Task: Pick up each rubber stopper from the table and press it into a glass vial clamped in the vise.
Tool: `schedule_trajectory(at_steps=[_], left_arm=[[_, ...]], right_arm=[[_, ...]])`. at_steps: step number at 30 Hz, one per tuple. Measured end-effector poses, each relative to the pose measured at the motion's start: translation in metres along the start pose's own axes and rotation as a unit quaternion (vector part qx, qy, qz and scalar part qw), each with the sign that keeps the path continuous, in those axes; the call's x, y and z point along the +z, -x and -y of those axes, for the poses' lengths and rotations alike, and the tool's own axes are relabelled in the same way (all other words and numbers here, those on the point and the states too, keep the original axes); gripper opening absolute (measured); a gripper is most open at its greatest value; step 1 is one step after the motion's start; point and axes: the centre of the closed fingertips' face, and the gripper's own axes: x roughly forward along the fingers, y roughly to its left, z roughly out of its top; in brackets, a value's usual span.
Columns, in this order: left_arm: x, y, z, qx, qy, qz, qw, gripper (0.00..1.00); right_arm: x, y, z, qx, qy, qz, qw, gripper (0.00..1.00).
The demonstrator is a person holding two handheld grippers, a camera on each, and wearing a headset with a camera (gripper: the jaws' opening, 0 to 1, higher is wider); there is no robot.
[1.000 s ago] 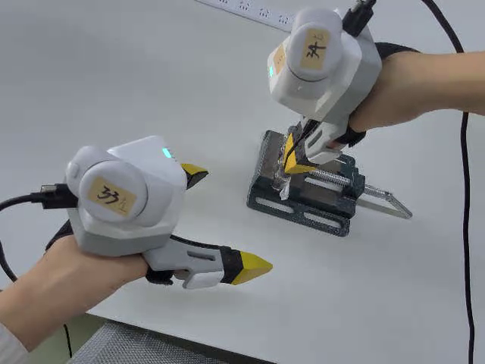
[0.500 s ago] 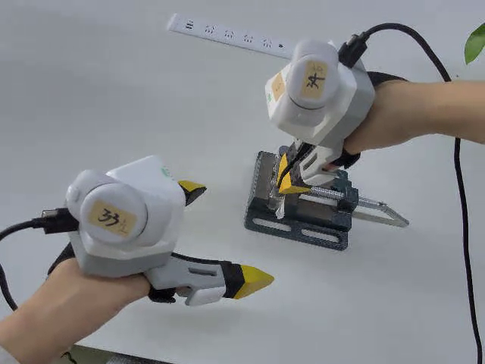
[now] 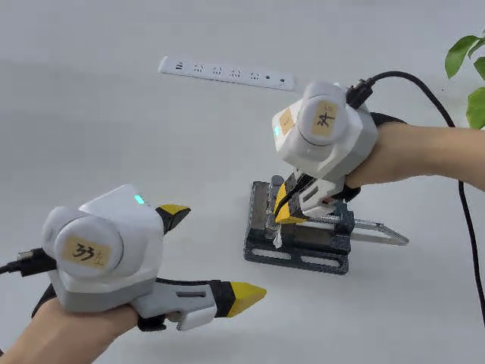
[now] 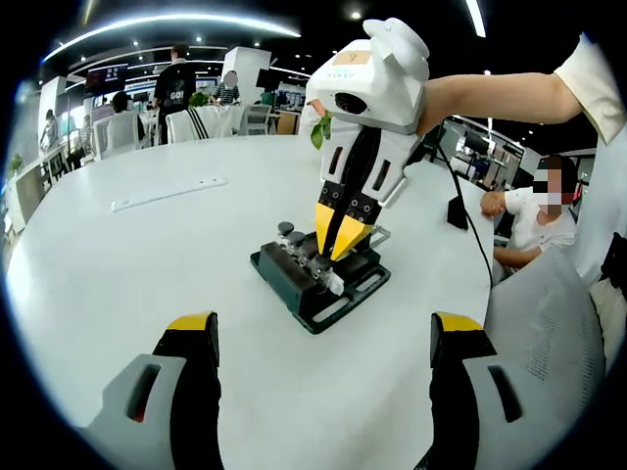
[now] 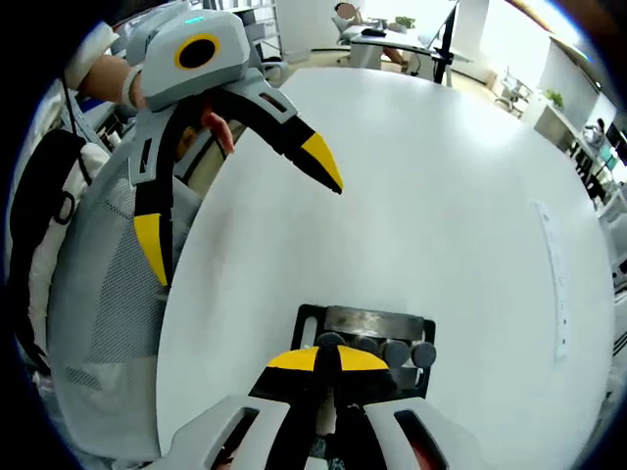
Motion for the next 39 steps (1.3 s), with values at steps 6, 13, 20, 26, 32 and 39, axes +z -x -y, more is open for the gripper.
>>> schedule_trajectory(at_steps=[6,13,20,26,32,39], left_arm=[[0.002,0.000,-0.001,0.002,-0.003,0.000,1.0000,0.88],[0.009,0.002,-0.003,0.004,-0.008,0.006,0.9999,0.90],[0.008,0.001,-0.002,0.001,-0.014,0.008,0.9999,0.92],[0.006,0.002,-0.001,-0.006,-0.021,0.006,0.9997,0.94],[0.002,0.004,-0.003,-0.007,-0.026,0.004,0.9996,0.97],[-0.003,0.008,-0.002,-0.009,-0.028,0.000,0.9996,0.99]], right_arm=[[-0.005,0.011,-0.007,-0.029,-0.069,0.074,0.9944,0.11],[-0.029,0.024,-0.023,-0.064,-0.120,0.114,0.9841,0.31],[-0.056,0.034,-0.038,-0.114,-0.176,0.144,0.9671,0.54],[-0.073,0.038,-0.050,-0.145,-0.213,0.167,0.9516,0.70],[-0.085,0.043,-0.058,-0.172,-0.257,0.193,0.9314,0.79],[-0.096,0.047,-0.073,-0.190,-0.286,0.209,0.9157,0.90]])
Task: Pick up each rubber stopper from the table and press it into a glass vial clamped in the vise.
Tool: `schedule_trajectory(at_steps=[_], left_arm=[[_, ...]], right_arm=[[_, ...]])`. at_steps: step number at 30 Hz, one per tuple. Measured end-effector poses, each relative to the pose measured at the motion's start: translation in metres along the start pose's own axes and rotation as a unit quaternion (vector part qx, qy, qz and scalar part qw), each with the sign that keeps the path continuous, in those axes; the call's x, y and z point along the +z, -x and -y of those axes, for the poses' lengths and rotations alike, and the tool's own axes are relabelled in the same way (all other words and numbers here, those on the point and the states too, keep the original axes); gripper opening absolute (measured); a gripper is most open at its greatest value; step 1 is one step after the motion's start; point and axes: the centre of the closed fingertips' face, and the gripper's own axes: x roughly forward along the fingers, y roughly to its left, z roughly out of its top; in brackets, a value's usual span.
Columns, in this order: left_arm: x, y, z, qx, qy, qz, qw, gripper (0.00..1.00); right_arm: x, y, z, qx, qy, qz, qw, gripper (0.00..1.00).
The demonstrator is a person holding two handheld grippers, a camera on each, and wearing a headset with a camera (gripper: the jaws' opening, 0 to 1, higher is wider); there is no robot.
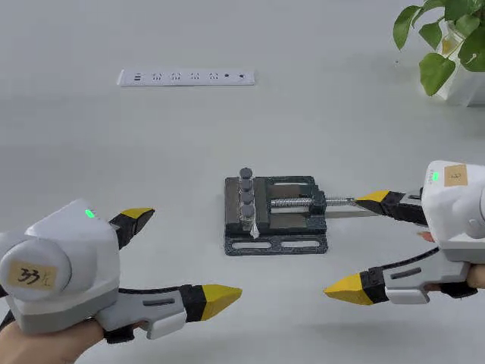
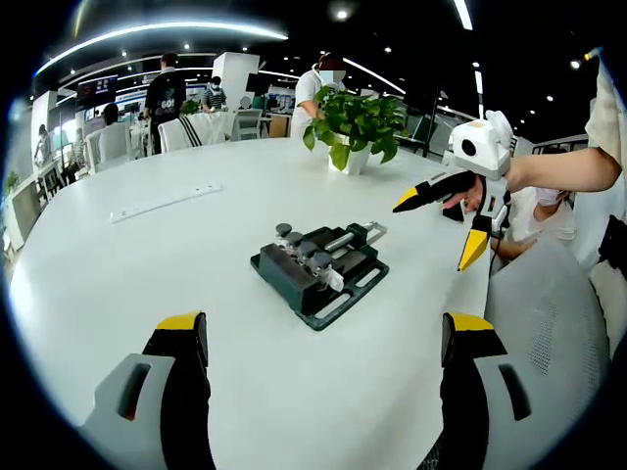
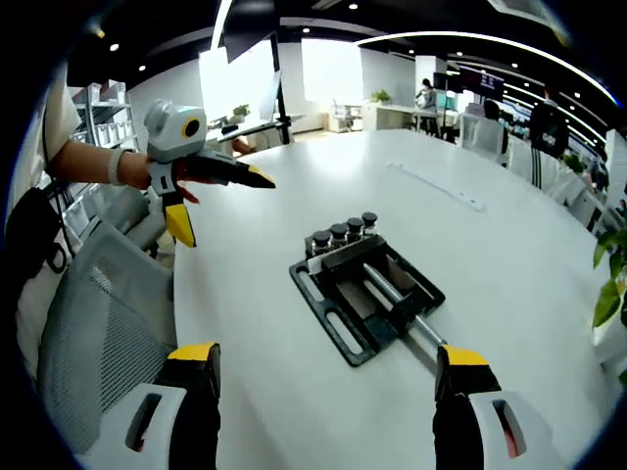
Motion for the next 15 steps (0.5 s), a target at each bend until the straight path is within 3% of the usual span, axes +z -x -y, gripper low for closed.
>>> schedule_trajectory(at_steps=[4,9,15], left_arm=[[-0.004,0.003,0.000,0.001,0.002,-0.003,1.0000,0.99],[-0.011,0.007,0.004,-0.004,-0.002,-0.011,0.9999,0.99],[-0.010,0.009,0.007,-0.006,-0.005,-0.009,0.9999,0.99]], right_arm=[[-0.007,0.005,0.002,-0.017,-0.016,0.006,0.9997,0.99],[-0.013,0.011,0.000,-0.027,-0.040,0.013,0.9988,0.99],[-0.016,0.012,-0.006,-0.028,-0.053,0.020,0.9980,0.99]])
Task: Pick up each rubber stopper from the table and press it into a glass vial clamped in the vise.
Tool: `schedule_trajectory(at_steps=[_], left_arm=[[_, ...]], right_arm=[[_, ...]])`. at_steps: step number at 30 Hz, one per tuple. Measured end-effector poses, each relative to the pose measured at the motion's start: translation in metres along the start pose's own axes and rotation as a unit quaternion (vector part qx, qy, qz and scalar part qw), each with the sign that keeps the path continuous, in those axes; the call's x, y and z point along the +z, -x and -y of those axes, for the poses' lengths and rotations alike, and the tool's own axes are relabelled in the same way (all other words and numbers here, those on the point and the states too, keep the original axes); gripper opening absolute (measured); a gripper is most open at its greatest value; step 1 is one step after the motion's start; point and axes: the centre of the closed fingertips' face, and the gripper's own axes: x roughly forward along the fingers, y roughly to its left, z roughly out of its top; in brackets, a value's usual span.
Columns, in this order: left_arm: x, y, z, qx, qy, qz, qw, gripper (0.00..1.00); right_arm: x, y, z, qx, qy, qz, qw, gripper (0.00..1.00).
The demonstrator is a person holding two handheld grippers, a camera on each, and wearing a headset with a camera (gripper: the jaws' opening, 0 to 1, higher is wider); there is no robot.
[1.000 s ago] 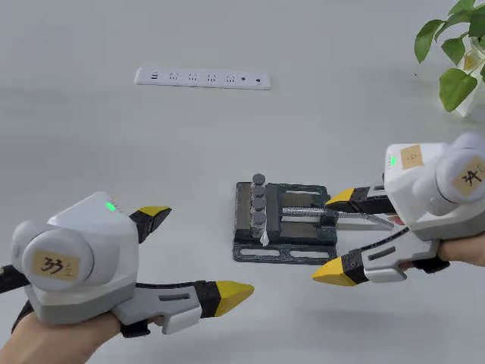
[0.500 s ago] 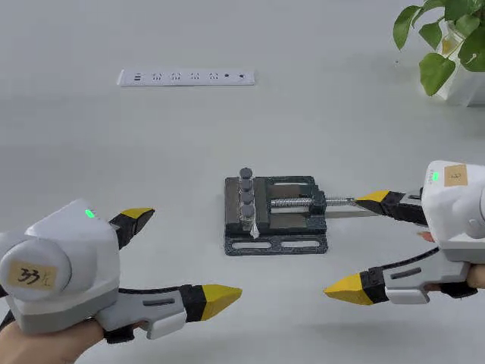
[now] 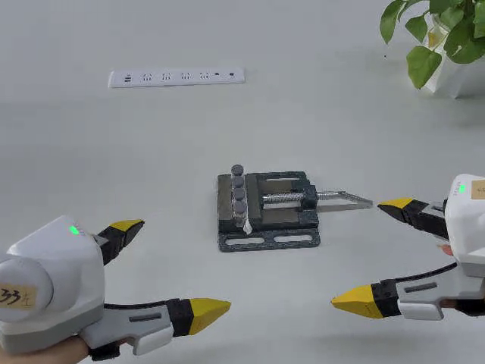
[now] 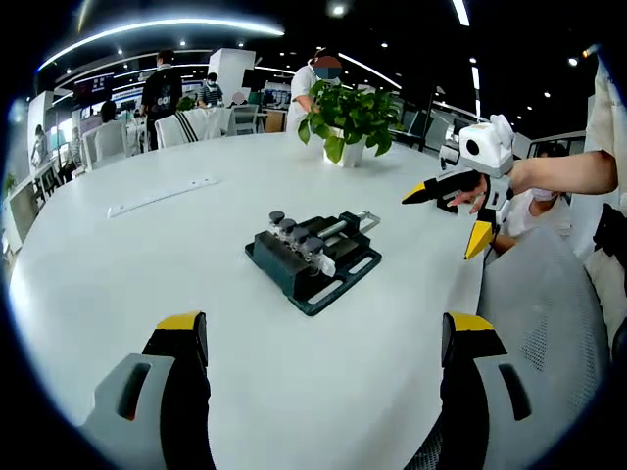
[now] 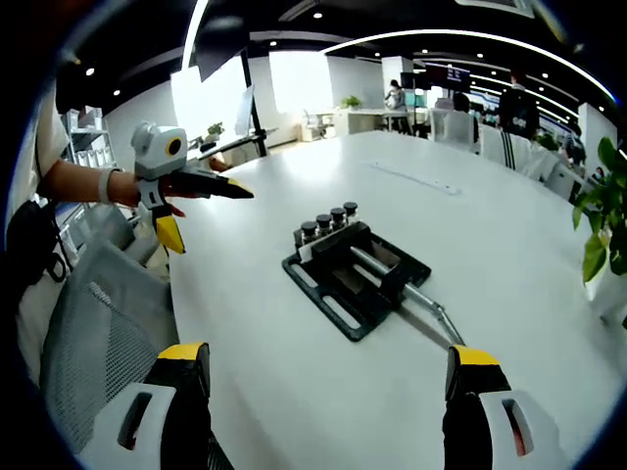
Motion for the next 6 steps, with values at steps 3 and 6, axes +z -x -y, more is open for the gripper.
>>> schedule_trajectory(at_steps=[3,6], left_arm=[[0.0006,0.0004,-0.0005,0.000,0.001,0.002,1.0000,0.99],[0.0011,0.0007,-0.0012,0.000,0.001,0.003,1.0000,0.99]], right_arm=[[-0.0024,0.0008,-0.0001,-0.004,-0.005,0.001,1.0000,0.99],[-0.0048,0.0019,-0.0004,-0.004,-0.013,0.004,0.9999,0.99]])
